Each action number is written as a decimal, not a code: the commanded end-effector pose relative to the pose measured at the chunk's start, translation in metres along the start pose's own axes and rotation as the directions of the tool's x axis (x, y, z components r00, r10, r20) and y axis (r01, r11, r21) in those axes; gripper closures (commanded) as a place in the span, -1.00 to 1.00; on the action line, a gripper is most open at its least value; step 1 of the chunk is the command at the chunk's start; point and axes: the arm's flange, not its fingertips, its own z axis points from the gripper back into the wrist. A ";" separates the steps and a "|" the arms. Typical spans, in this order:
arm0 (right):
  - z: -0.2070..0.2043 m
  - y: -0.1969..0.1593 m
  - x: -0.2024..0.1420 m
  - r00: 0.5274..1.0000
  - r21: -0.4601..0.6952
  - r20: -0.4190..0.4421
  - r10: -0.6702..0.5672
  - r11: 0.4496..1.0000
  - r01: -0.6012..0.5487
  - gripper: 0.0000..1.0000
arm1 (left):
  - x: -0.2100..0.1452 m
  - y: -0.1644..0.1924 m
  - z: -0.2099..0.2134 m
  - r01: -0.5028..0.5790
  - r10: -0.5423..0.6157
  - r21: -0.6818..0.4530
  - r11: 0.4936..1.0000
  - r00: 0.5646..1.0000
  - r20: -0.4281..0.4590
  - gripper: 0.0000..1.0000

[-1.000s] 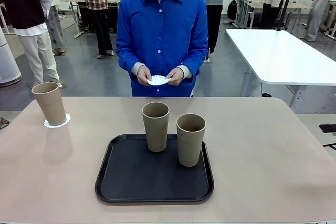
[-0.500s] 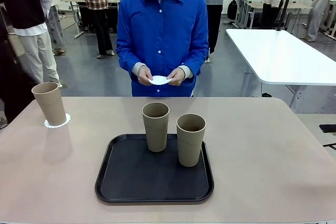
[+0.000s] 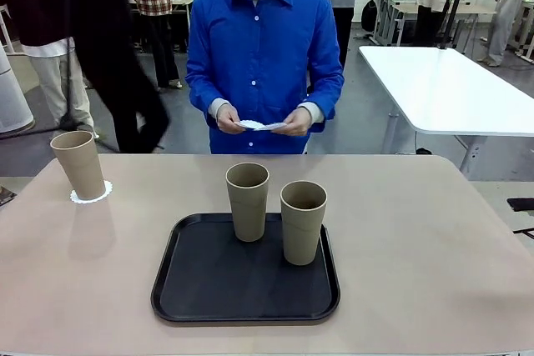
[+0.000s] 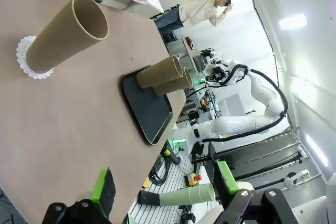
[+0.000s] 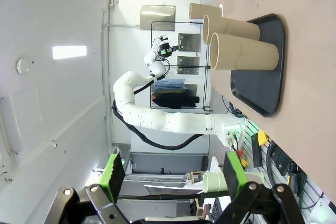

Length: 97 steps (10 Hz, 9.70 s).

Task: Place coasters on the table and set cups on them.
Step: Take one Reusable plastic cup from the Flat Tray and place it on a coaster set by the human.

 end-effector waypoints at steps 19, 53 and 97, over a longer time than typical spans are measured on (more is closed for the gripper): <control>0.000 0.001 0.001 1.000 0.012 0.002 0.006 1.000 -0.006 -1.00 | 0.000 -0.001 0.001 -0.007 0.007 0.001 1.000 1.000 0.001 -1.00; -0.189 0.035 0.075 0.155 -0.092 -0.673 0.724 0.126 -0.988 -1.00 | 0.000 -0.001 0.001 -0.007 0.007 0.001 1.000 1.000 0.001 -1.00; -0.278 -0.141 0.096 0.116 0.219 -0.224 0.968 0.166 -0.961 -1.00 | 0.000 -0.001 0.001 -0.007 0.007 0.001 1.000 1.000 0.001 -1.00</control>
